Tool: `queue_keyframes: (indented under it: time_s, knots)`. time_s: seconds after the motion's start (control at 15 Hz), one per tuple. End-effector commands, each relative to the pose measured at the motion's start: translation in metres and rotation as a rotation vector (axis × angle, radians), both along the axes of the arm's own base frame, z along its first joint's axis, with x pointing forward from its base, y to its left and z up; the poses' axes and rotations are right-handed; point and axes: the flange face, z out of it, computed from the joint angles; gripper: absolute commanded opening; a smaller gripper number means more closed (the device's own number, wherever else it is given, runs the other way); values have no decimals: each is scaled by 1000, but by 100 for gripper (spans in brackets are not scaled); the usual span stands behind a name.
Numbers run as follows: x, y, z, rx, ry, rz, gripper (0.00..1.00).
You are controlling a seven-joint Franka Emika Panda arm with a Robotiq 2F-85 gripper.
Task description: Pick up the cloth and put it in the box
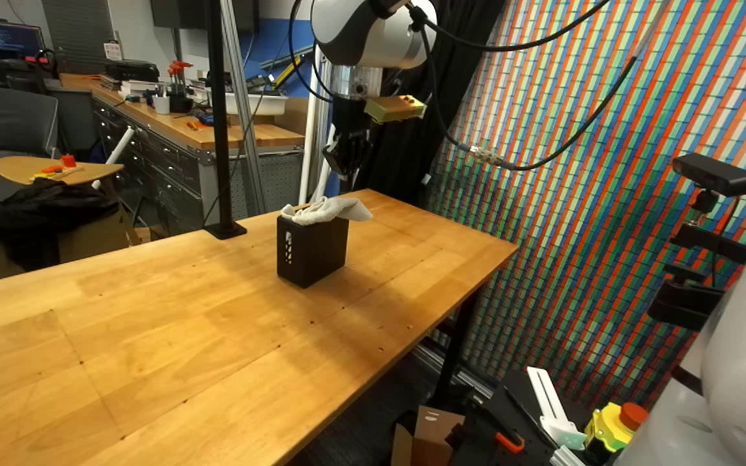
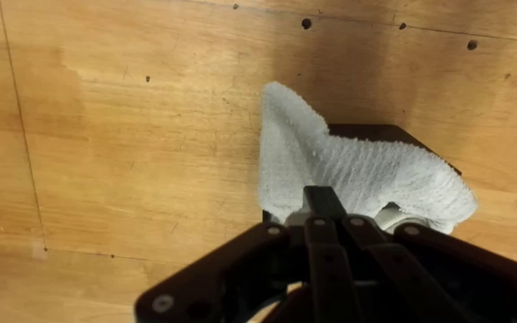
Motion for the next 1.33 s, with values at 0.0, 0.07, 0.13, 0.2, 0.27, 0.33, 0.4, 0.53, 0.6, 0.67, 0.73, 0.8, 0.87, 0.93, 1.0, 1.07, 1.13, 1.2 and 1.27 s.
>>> queue_keyframes:
  time_s: [0.0, 0.07, 0.13, 0.2, 0.27, 0.33, 0.4, 0.53, 0.6, 0.67, 0.73, 0.8, 0.87, 0.93, 1.0, 1.07, 1.13, 1.2, 1.27]
  knots:
    - [-34, 12, 12, -22, -27, -44, 1]
    - [-42, 14, 12, -26, -24, -54, 1]
    - [-49, 16, 12, -29, -27, -61, 1]
    - [-56, 18, 12, -31, -25, -70, 1]
    - [-61, 21, 10, -32, -21, -74, 1]
    - [-65, 23, 8, -32, -17, -76, 1]
    - [-68, 25, 5, -30, -16, -78, 1]
    - [-71, 28, -1, -24, -16, -71, 1]
    - [-70, 29, -5, -25, -15, -63, 1]
    - [-69, 29, -8, -25, -17, -57, 1]
    - [-68, 29, -11, -25, -16, -52, 1]
    - [-67, 28, -15, -23, -18, -48, 1]
    - [-67, 27, -17, -23, -18, -46, 1]
    - [-65, 26, -19, -22, -19, -42, 1]
    - [-64, 25, -21, -22, -19, -39, 1]
    - [-61, 23, -22, -23, -19, -35, 1]
    - [-58, 22, -23, -24, -21, -30, 1]
    - [-55, 21, -24, -21, -22, -24, 1]
    - [-52, 20, -25, -22, -23, -17, 1]
